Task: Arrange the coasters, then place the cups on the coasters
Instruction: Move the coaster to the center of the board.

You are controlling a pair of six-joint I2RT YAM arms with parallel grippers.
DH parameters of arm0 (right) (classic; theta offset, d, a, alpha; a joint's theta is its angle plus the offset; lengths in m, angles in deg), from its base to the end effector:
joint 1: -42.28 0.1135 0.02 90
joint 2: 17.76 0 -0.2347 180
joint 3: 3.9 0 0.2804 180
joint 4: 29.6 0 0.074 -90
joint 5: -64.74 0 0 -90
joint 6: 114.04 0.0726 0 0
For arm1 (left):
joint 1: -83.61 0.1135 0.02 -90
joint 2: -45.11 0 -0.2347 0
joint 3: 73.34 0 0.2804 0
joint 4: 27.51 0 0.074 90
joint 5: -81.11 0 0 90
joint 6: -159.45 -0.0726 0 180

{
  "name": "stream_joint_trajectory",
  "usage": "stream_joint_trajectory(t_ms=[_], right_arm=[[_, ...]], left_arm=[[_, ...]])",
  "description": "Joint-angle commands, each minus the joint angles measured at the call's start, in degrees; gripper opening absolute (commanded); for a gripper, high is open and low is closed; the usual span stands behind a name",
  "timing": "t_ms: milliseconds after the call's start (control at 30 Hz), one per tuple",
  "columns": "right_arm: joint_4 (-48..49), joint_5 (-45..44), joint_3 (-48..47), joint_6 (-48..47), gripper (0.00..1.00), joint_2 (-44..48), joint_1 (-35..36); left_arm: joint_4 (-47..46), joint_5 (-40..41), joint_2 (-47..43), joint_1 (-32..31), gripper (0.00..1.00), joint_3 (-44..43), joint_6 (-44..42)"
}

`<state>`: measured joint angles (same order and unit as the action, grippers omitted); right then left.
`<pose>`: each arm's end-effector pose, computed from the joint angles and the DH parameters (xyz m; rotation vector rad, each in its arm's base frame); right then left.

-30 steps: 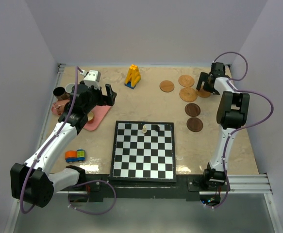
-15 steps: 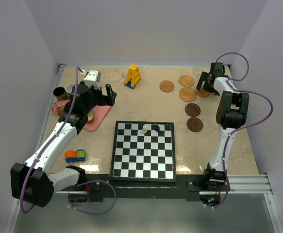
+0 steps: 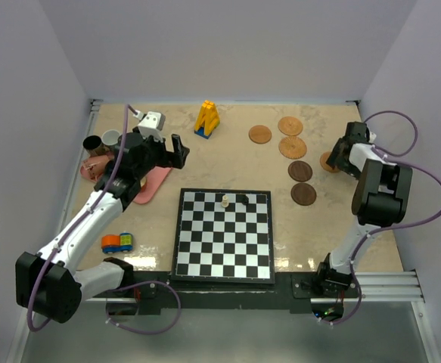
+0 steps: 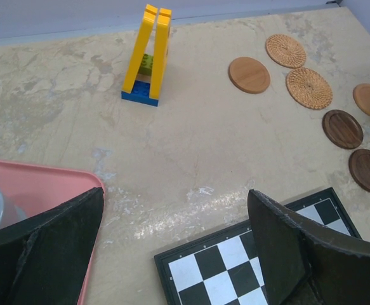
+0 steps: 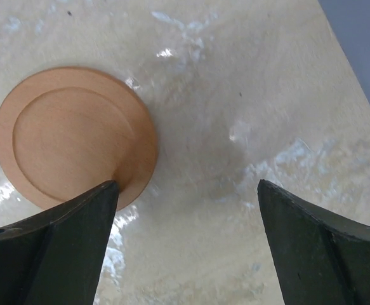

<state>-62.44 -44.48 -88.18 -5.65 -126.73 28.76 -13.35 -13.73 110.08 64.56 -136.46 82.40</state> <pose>0.4102 -0.1232 0.0981 0.8171 2.4033 -0.3975 0.3209 -0.1173 0.2767 0.1593 1.8683 -0.4653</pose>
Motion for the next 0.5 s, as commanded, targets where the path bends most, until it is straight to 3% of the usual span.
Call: stream_joint_trajectory(t_ms=[0,200,367,467], right_arm=[[-2.8,-2.49,0.64,1.03,0.94,6.56,0.86],[-1.31,7.96,-3.4,-2.57,0.94,12.81,0.95],[-1.57,13.24,-6.91,-5.03,0.86,6.59,1.13],[-2.18,10.45,-9.55,-6.7,0.81,2.37,1.91]], left_arm=[[-2.51,-1.22,-1.25,-1.87,1.0,-0.3,1.29],[-2.77,-1.75,-2.39,-2.05,1.0,-0.56,0.5],[-3.03,-1.14,-3.71,-2.05,1.0,-0.65,-0.12],[-3.03,-1.31,-4.06,-2.05,1.0,-0.83,-0.12]])
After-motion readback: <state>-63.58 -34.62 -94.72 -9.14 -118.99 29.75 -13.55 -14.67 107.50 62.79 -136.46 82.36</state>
